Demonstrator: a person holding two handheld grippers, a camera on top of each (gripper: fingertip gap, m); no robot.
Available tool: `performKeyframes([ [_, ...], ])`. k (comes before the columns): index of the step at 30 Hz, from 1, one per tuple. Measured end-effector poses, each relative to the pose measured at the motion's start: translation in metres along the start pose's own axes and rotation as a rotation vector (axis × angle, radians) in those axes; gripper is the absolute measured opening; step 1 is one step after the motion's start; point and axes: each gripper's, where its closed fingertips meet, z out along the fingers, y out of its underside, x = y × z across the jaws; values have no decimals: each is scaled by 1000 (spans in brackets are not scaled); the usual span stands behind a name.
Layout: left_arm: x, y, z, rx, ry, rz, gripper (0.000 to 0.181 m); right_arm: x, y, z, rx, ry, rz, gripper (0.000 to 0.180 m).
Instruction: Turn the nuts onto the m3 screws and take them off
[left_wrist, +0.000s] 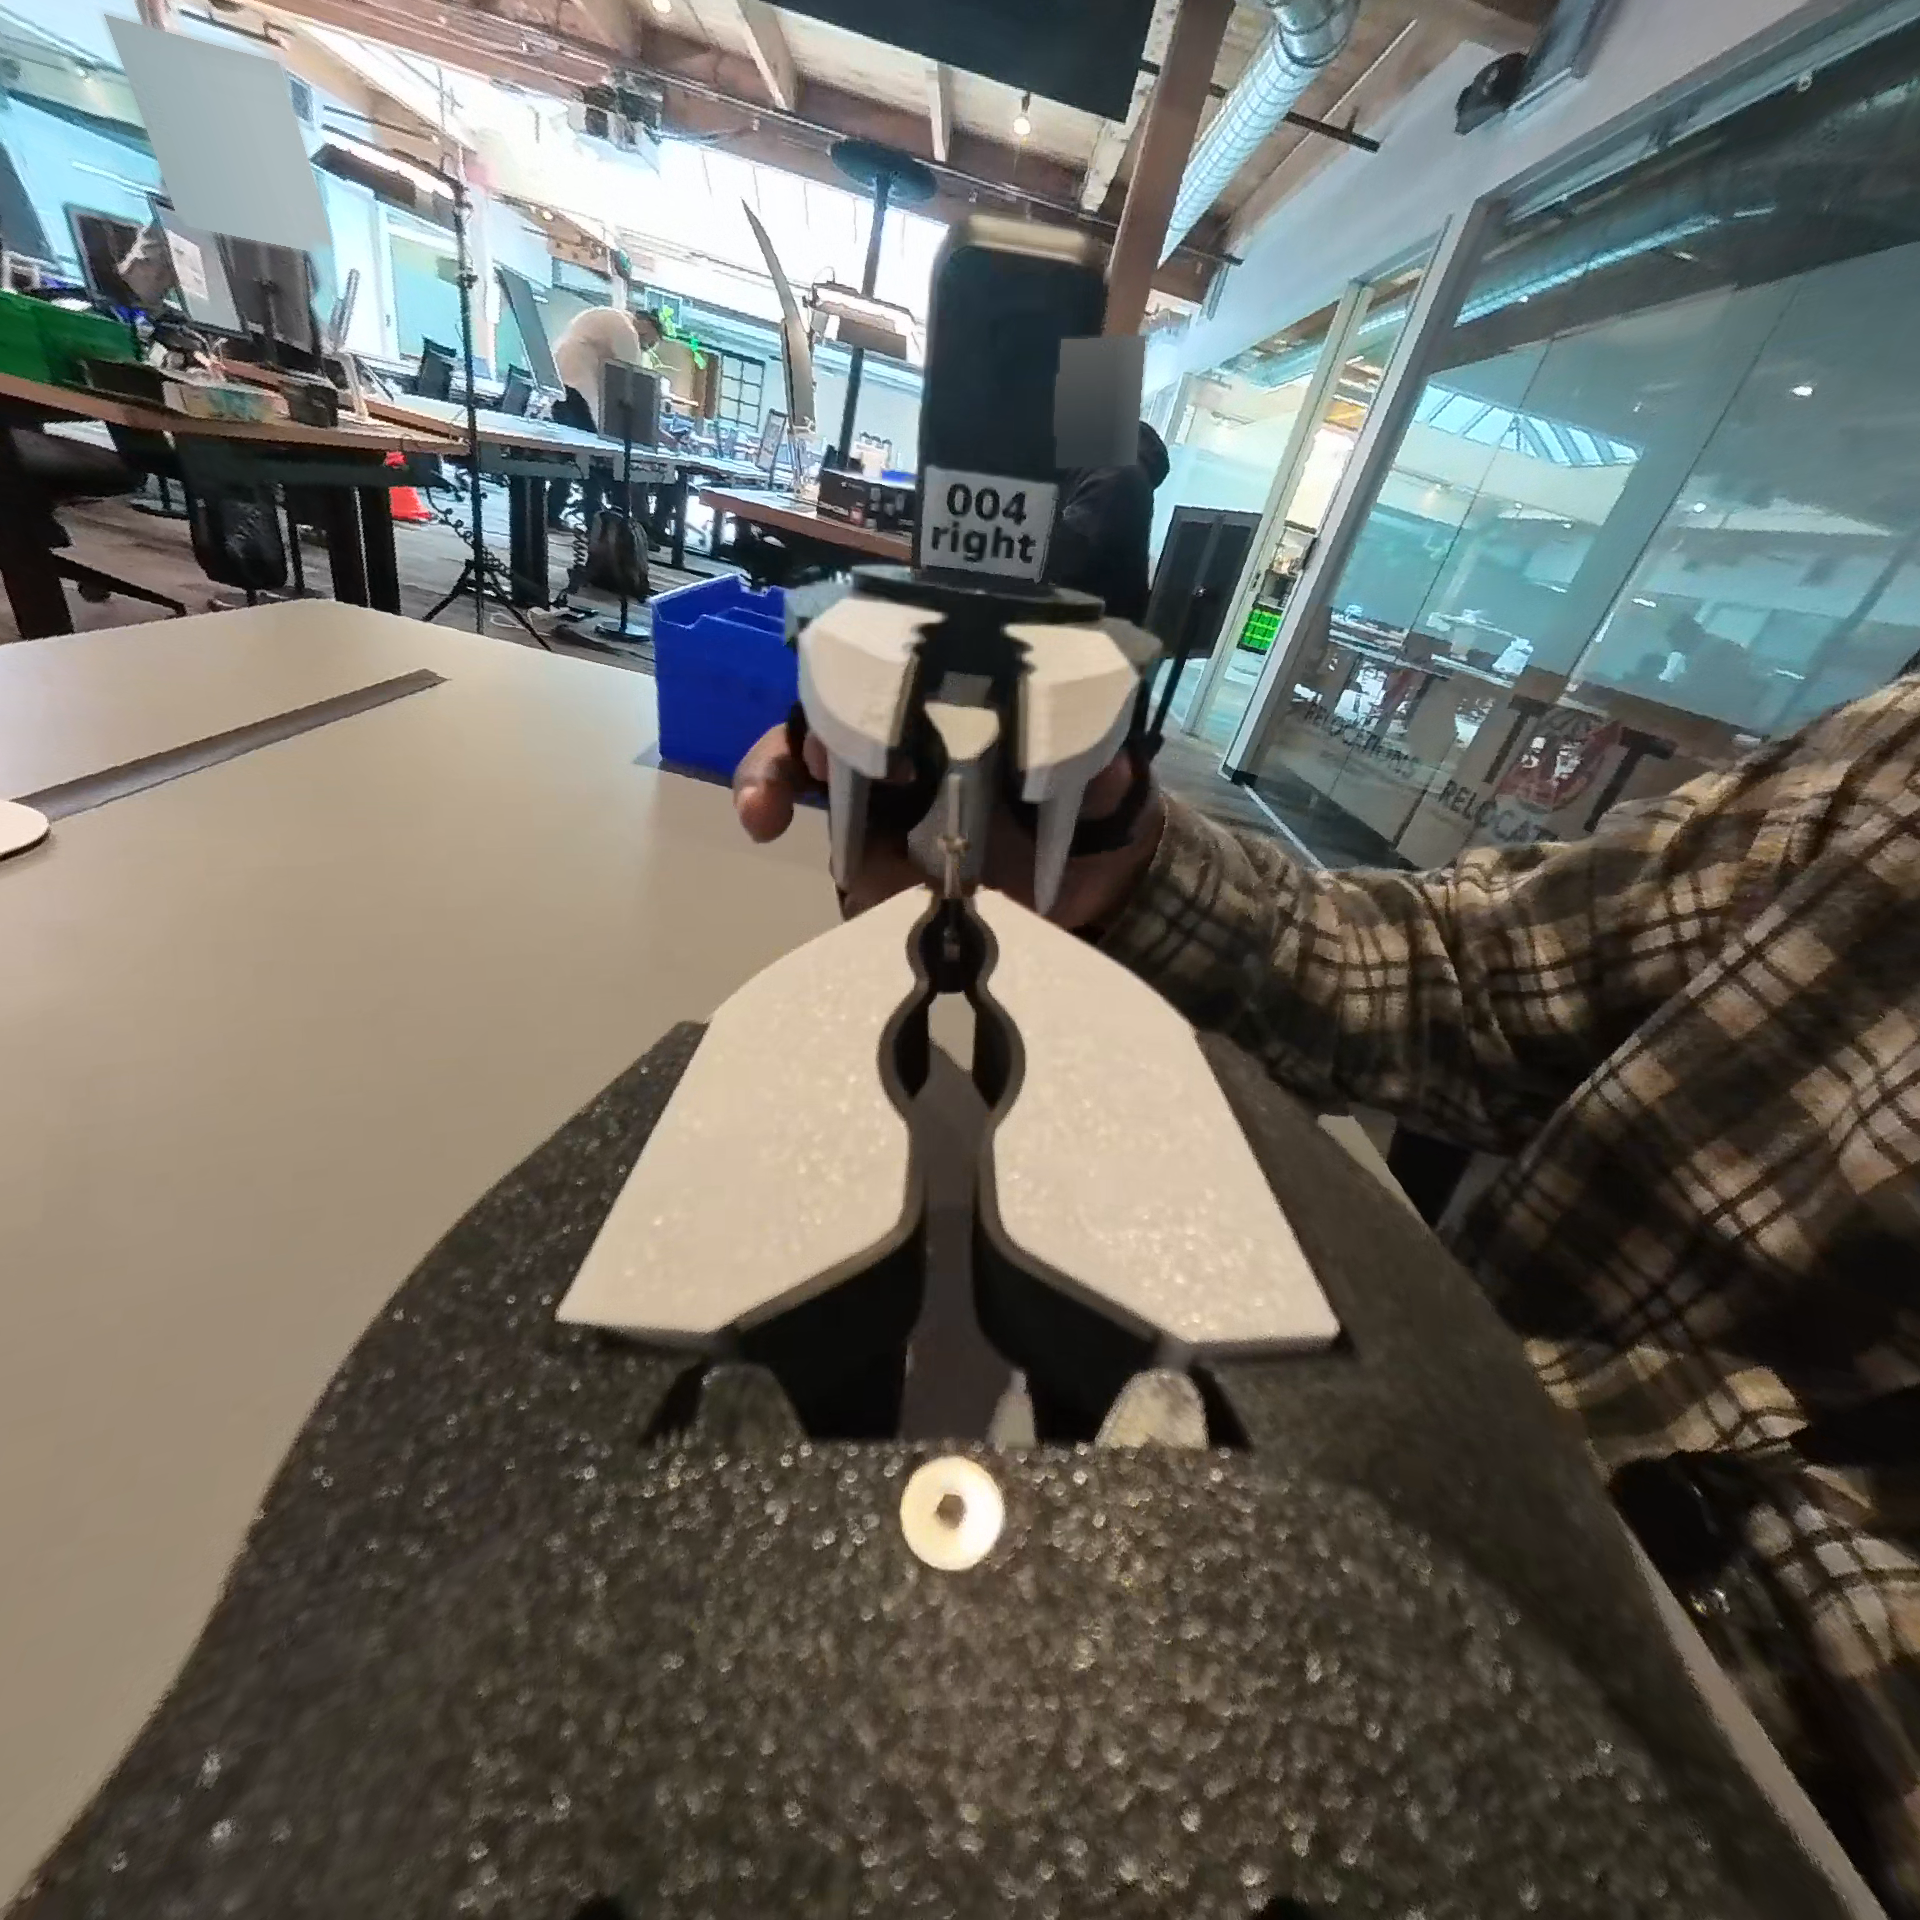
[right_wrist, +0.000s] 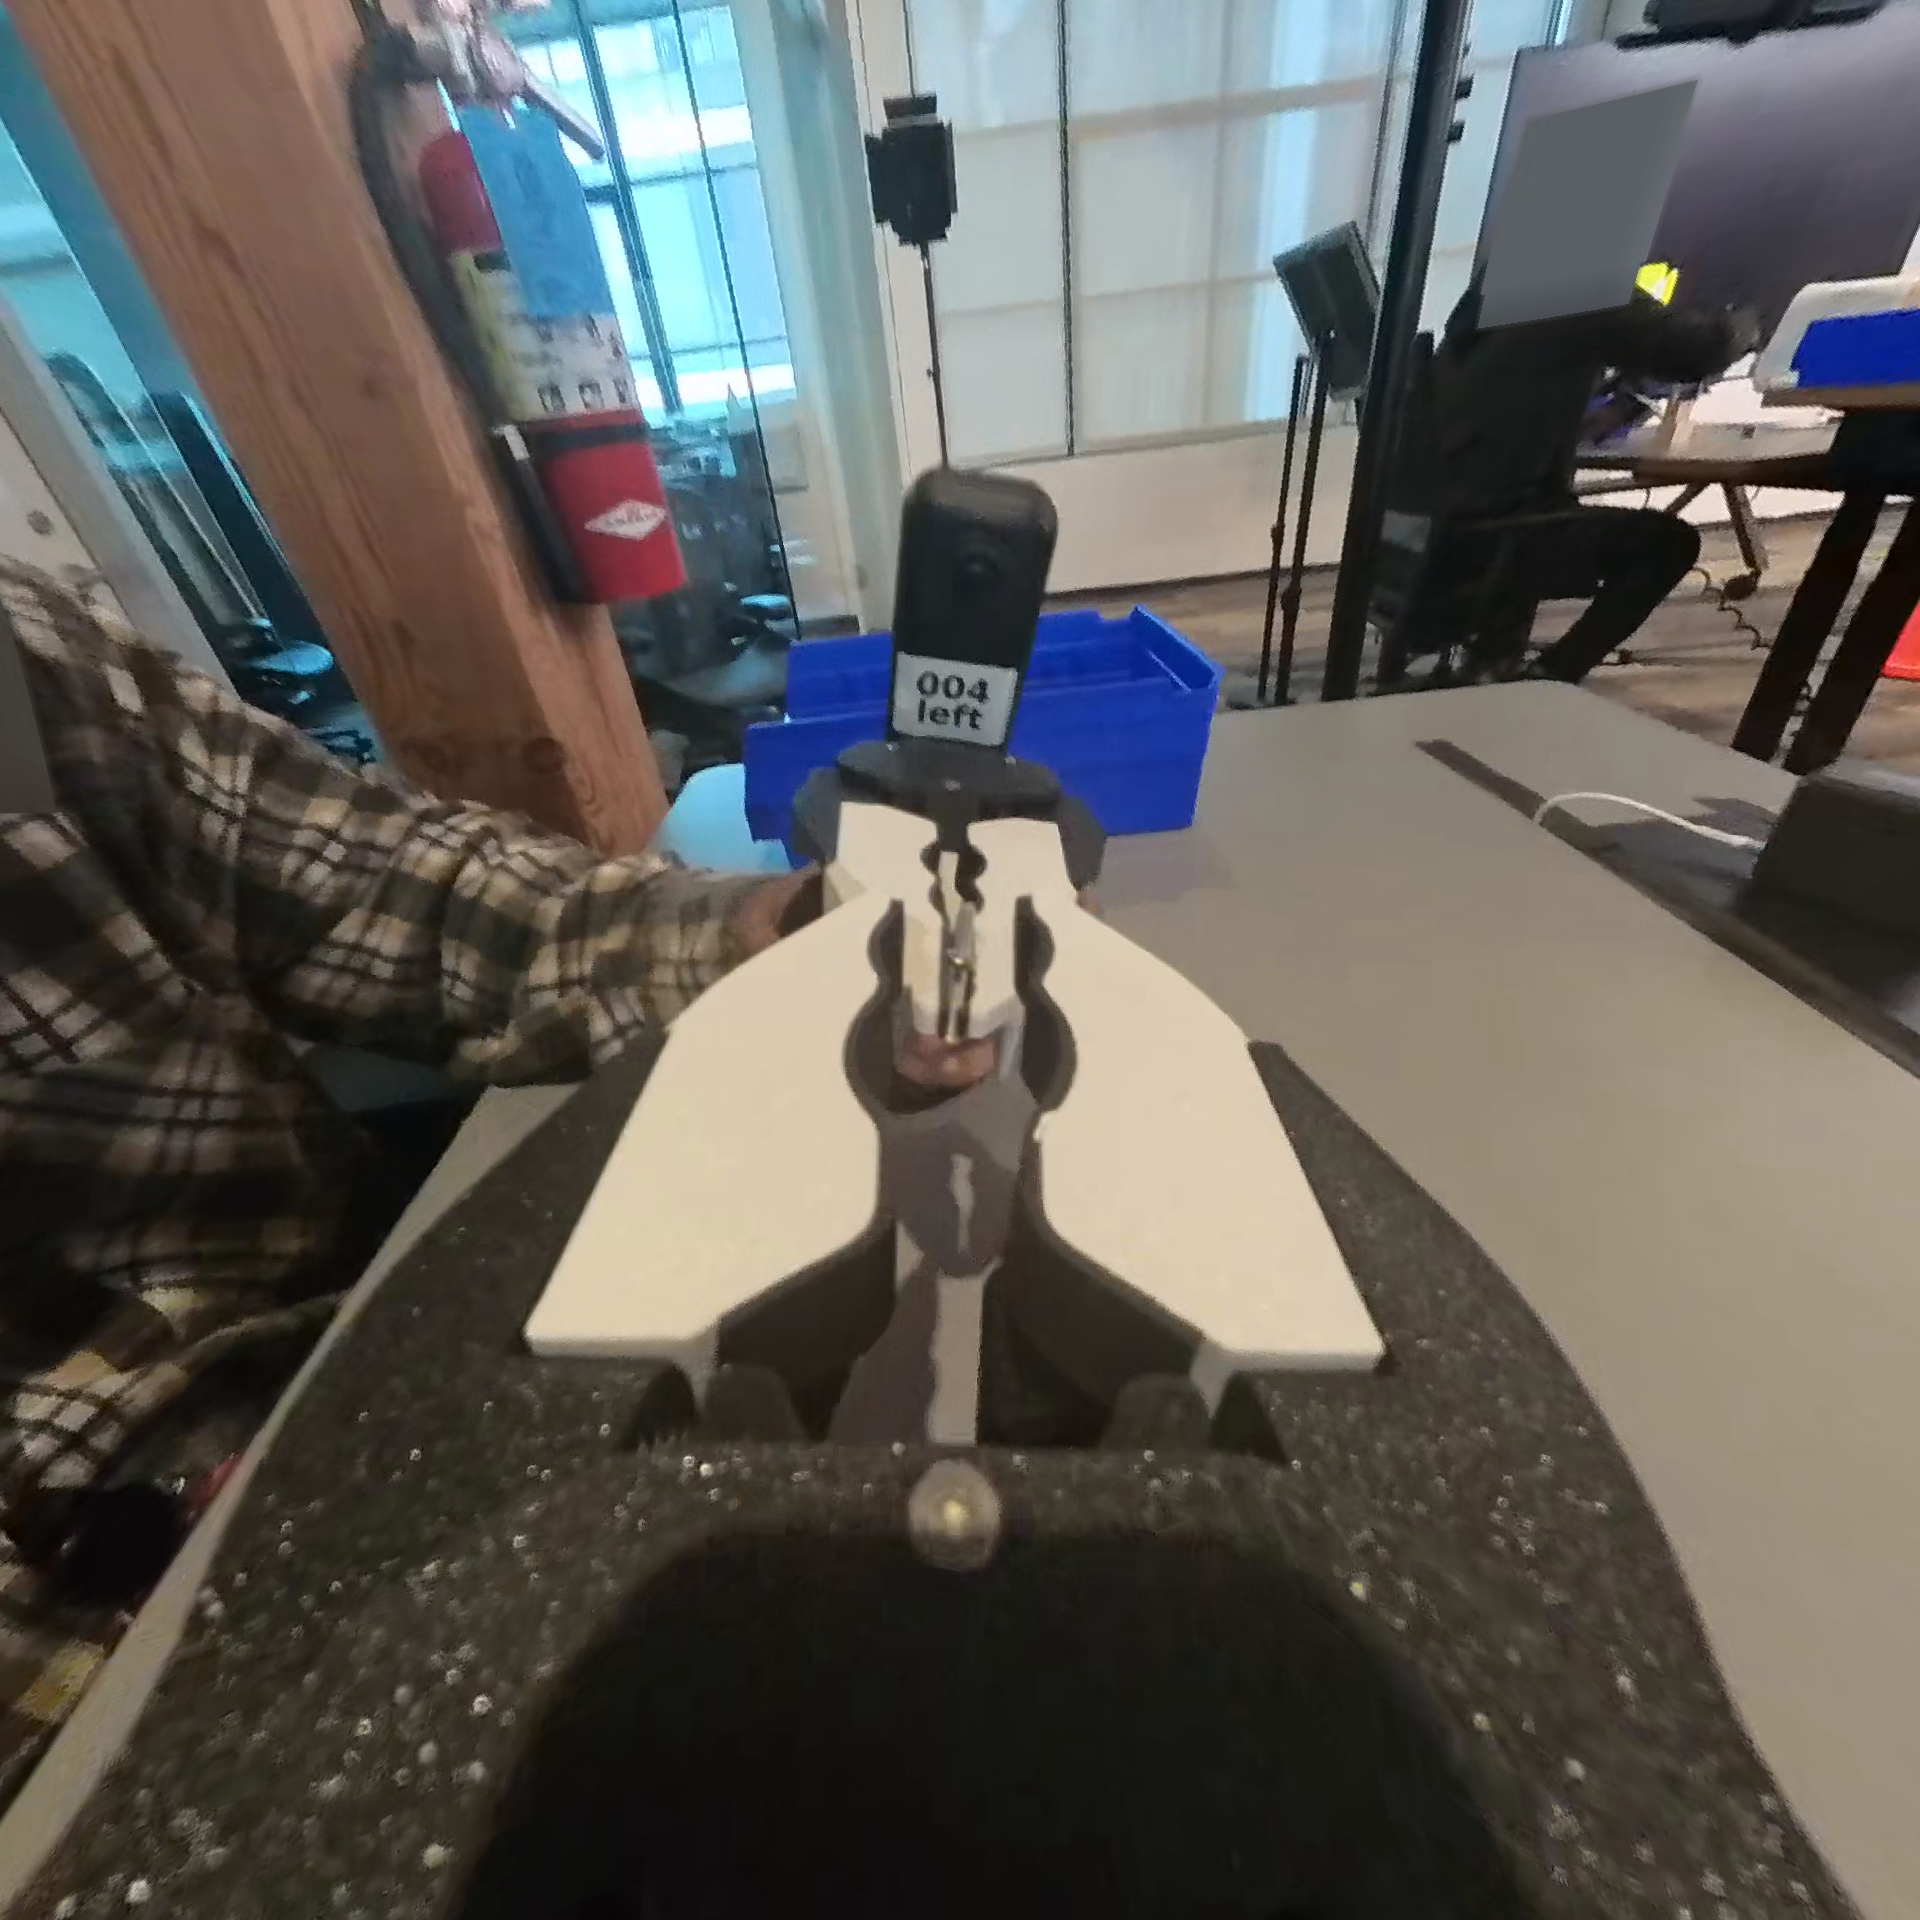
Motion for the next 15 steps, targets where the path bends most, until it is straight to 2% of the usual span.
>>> performKeyframes([
  [6, 5, 3, 4, -15, 18, 6, 2, -1, 5, 3, 0, -20, 32, 15],
  [10, 7, 3, 5, -18, 23, 10, 2, -6, 8, 4, -21, -49, 37, 3],
  [14, 9, 5, 6, -24, 44, 7, 2, -9, 10, 4, -42, -72, 58, 2],
  [15, 9, 6, 8, -26, 45, 6, 9, -11, 10, 4, -46, -79, 63, 2],
])
